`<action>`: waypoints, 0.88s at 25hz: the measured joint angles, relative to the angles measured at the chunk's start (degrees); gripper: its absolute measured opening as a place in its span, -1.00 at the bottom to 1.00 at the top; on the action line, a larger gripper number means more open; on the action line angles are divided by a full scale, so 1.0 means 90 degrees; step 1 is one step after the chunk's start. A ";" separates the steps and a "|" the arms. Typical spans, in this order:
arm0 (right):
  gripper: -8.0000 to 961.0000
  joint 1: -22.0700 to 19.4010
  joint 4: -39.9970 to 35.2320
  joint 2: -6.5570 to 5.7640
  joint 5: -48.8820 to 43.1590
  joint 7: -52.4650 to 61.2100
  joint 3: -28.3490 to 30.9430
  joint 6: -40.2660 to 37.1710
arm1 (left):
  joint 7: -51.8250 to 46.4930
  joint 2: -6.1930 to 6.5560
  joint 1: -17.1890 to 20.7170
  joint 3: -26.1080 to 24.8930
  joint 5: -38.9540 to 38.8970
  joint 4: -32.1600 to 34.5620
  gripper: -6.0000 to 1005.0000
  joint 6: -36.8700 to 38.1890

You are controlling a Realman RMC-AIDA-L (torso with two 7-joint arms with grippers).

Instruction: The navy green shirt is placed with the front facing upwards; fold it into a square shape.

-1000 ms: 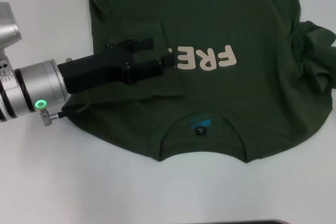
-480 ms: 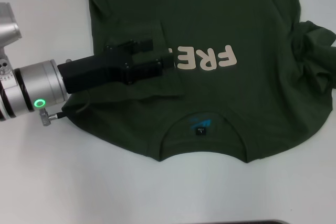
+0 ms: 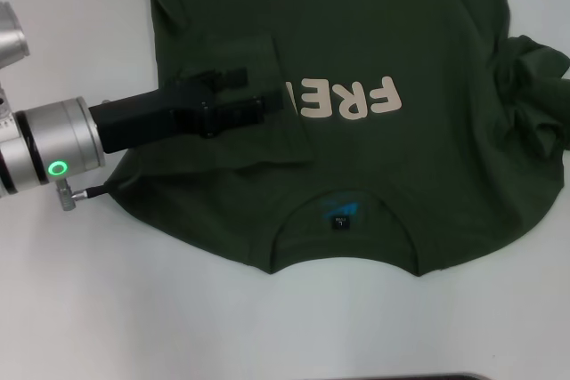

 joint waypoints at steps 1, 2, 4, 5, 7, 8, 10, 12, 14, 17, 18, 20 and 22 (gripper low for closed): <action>0.88 0.0044 -0.0037 -0.0012 -0.0047 0.0114 -0.0071 -0.0030 | -0.0027 0.0002 -0.0001 0.0001 0.0003 0.0000 0.74 -0.0001; 0.88 0.0091 -0.0065 -0.0030 -0.0086 0.0216 -0.0132 -0.0084 | -0.0056 0.0003 -0.0003 0.0000 0.0005 0.0001 0.74 -0.0002; 0.87 0.0161 -0.0105 -0.0067 -0.0130 0.0386 -0.0234 -0.0193 | -0.0100 0.0013 -0.0017 0.0000 0.0011 0.0003 0.74 -0.0006; 0.86 0.0179 -0.0131 -0.0082 -0.0136 0.0470 -0.0275 -0.0220 | -0.0111 0.0018 -0.0030 0.0000 0.0013 0.0004 0.74 -0.0008; 0.85 0.0199 -0.0207 -0.0108 -0.0143 0.0662 -0.0382 -0.0244 | -0.0123 0.0027 -0.0052 0.0000 0.0031 0.0006 0.74 -0.0010; 0.85 0.0200 -0.0241 -0.0126 -0.0146 0.0764 -0.0449 -0.0252 | -0.0134 0.0033 -0.0065 0.0000 0.0053 0.0007 0.74 -0.0010; 0.84 0.0182 -0.0293 -0.0181 -0.0153 0.0953 -0.0591 -0.0287 | -0.0175 0.0044 -0.0094 0.0000 0.0116 0.0008 0.74 -0.0010; 0.83 0.0157 -0.0330 -0.0239 -0.0185 0.1112 -0.0707 -0.0305 | -0.0206 0.0050 -0.0112 0.0000 0.0149 0.0008 0.74 -0.0010; 0.82 0.0151 -0.0335 -0.0301 -0.0315 0.1236 -0.0759 -0.0302 | -0.0210 0.0053 -0.0119 0.0000 0.0163 0.0009 0.74 -0.0010; 0.81 0.0193 -0.0337 -0.0332 -0.0607 0.1305 -0.0765 -0.0270 | -0.0211 0.0053 -0.0120 0.0000 0.0166 0.0009 0.74 -0.0010; 0.80 0.0208 -0.0337 -0.0333 -0.0668 0.1310 -0.0768 -0.0263 | -0.0211 0.0052 -0.0120 0.0000 0.0168 0.0009 0.74 -0.0010; 0.79 0.0223 -0.0335 -0.0333 -0.0721 0.1311 -0.0774 -0.0258 | -0.0212 0.0052 -0.0120 0.0000 0.0170 0.0009 0.74 -0.0009; 0.78 0.0226 -0.0310 -0.0333 -0.0728 0.1300 -0.0780 -0.0256 | -0.0212 0.0052 -0.0120 0.0000 0.0170 0.0009 0.74 -0.0009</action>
